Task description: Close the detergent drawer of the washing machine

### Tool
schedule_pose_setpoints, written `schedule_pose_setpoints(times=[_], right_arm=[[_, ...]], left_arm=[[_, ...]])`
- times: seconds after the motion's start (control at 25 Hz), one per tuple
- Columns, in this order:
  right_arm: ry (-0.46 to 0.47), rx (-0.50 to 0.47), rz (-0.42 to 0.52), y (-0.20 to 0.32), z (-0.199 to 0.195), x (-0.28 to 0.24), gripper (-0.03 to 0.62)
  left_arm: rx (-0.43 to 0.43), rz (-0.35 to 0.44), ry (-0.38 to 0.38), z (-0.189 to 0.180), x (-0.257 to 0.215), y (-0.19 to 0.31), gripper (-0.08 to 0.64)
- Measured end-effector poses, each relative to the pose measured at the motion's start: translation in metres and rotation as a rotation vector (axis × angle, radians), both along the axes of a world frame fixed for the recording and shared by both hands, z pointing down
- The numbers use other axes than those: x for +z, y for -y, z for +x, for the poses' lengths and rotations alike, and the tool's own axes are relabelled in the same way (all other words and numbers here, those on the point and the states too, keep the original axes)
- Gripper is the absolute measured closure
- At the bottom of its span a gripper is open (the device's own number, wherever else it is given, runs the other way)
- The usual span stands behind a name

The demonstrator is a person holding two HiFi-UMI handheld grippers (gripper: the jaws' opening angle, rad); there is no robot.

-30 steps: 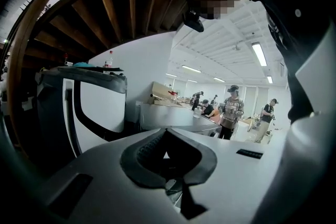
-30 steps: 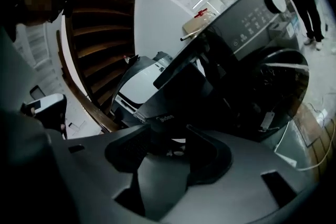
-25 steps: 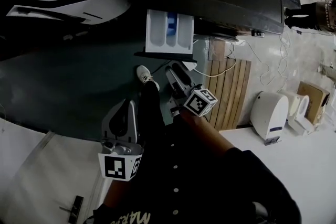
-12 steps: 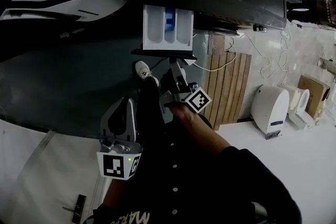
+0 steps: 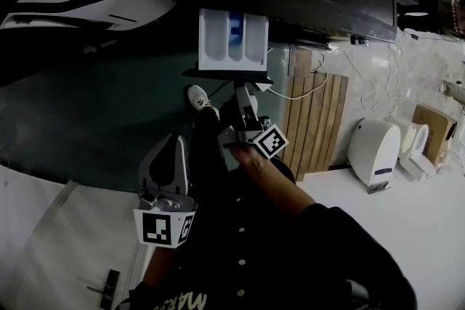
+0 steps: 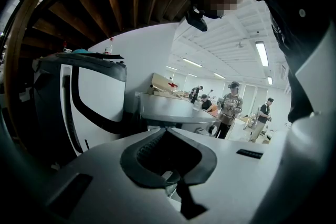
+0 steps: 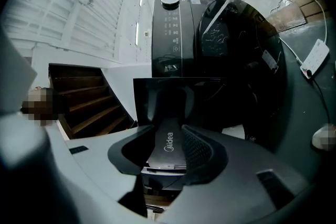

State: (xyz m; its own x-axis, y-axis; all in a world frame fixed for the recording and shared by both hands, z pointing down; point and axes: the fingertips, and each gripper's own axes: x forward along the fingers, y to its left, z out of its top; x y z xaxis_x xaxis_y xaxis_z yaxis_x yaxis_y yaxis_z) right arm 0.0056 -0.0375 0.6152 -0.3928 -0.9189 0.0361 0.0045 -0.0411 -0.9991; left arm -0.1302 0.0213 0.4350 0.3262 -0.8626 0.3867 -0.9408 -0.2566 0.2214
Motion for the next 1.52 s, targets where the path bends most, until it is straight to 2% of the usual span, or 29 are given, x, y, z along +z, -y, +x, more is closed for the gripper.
schedule_pose_setpoints(times=[0.92, 1.2, 1.52], right_arm=[[-0.051, -0.002, 0.012, 0.055, -0.002, -0.002, 0.44], [-0.102, -0.019, 0.014, 0.072, -0.003, -0.001, 0.443], [-0.116, -0.011, 0.008, 0.091, -0.005, 0.001, 0.445]], left_arm=[[-0.009, -0.007, -0.008, -0.005, -0.002, 0.01, 0.555], [-0.027, -0.007, 0.002, -0.013, -0.002, 0.013, 0.555], [-0.044, -0.013, 0.001, -0.019, 0.0, 0.017, 0.555]])
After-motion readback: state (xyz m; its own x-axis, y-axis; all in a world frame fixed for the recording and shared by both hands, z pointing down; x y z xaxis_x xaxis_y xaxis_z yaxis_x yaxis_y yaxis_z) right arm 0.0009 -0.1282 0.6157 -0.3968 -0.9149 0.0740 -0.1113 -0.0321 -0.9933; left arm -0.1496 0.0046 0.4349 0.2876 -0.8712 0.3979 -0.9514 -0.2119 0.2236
